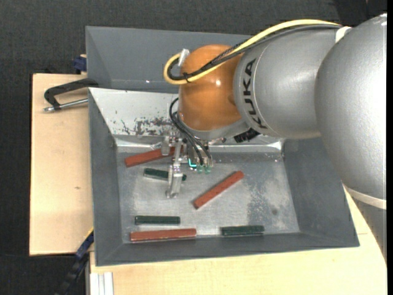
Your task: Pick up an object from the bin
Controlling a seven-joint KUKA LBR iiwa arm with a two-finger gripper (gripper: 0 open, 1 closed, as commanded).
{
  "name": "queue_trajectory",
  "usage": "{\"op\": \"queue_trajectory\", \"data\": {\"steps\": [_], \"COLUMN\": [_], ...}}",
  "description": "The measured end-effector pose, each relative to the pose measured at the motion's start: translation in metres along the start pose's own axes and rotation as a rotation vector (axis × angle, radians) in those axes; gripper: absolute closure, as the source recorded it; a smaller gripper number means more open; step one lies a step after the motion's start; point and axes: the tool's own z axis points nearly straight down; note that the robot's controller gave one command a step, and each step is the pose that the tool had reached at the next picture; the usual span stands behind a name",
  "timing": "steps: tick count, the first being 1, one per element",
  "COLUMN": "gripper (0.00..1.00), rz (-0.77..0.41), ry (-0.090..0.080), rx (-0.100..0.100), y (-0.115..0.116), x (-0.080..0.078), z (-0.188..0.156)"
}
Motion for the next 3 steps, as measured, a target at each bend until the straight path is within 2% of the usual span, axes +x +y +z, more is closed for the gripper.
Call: {"op": "queue_trajectory", "data": {"steps": [1, 2, 3], "gripper": [0.00, 0.00, 1.00], "rz": [0.002, 0.048, 0.065], "ry": [-0.008, -0.016, -0.012], "rx": [-0.002, -0.004, -0.003], "y": [0.000, -0.003, -0.015], "x": [-0.002, -0.011, -0.028], "z": [-0.005, 0.035, 0.064]}}
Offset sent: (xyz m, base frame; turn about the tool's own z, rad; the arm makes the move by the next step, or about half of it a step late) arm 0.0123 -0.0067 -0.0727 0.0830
